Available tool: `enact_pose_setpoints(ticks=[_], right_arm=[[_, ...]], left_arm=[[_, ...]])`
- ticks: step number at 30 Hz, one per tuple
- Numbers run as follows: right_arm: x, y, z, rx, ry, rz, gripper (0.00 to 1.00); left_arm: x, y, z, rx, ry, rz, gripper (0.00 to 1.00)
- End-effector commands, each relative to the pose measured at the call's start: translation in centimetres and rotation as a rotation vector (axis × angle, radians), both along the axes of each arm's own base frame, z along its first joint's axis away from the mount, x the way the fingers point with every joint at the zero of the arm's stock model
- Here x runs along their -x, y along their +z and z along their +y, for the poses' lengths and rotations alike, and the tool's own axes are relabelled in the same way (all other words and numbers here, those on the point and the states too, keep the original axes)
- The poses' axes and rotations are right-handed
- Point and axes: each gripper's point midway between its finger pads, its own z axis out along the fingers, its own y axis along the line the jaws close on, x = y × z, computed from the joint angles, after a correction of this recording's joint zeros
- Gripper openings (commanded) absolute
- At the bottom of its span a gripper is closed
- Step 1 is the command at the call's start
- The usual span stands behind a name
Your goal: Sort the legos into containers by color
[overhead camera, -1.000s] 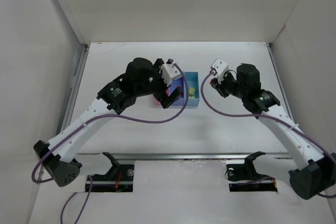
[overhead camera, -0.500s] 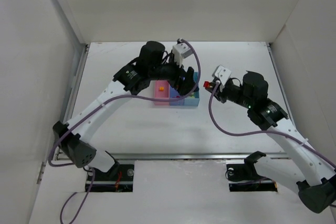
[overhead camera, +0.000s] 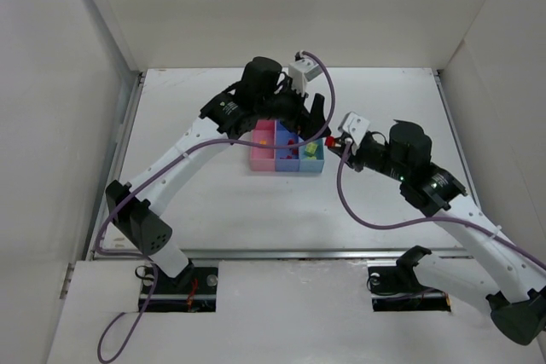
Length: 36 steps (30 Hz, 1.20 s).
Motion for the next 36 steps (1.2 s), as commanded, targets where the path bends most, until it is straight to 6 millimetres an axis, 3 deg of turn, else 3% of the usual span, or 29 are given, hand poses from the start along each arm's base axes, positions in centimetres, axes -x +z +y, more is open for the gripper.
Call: enact_pose_setpoints(ticks=[1, 3, 5, 8, 13, 15, 18, 23, 28, 31, 32, 36], right_arm=[[-0.5, 0.9, 0.3, -0.015, -0.009, -0.052, 0.03], [-0.6, 1.4, 0.2, -0.013, -0.007, -0.067, 0.03], [-0.7, 1.1, 0.3, -0.008, -0.006, -0.060, 0.03], [-0.8, 1.1, 0.3, -0.003, -0.004, -0.067, 0.03], [-0.9, 1.1, 0.2, -0.001, -0.013, -0.068, 0.03], [-0.9, 1.1, 0.2, -0.001, -0.013, -0.068, 0.03], [-0.9, 1.1, 0.2, -0.001, -0.013, -0.068, 0.03], [-0.9, 1.1, 0.2, -0.001, -0.013, -0.068, 0.03], [-0.8, 0.9, 0.1, 0.010, -0.011, -0.067, 0.03], [-0.8, 0.9, 0.1, 0.010, -0.011, -0.067, 0.03], [-0.8, 0.9, 0.1, 0.010, -0.011, -0.067, 0.03], [-0.8, 0.9, 0.1, 0.010, -0.011, -0.067, 0.03]], left_arm=[[1.5, 2.9, -0.2, 0.065, -0.052, -0.019, 0.79], [1.9, 2.5, -0.3, 0.066, -0.075, -0.003, 0.73], [2.7, 2.1, -0.5, 0.072, -0.109, 0.028, 0.73], [2.4, 0.3, -0.8, 0.037, -0.119, 0.067, 0.71], [2.5, -0.2, -1.1, 0.035, -0.146, 0.065, 0.70], [2.3, -1.7, -1.5, 0.012, -0.158, 0.092, 0.69], [2.7, -2.2, -1.6, 0.016, -0.173, 0.115, 0.69], [2.3, -1.6, -1.9, 0.028, -0.174, 0.099, 0.66], [2.1, -1.0, -1.8, 0.046, -0.172, 0.097, 0.54], [2.7, -1.4, -2.1, 0.065, -0.196, 0.140, 0.56], [2.9, -1.5, -2.2, 0.076, -0.204, 0.151, 0.61], [3.8, 0.1, -2.8, 0.146, -0.235, 0.201, 0.64]])
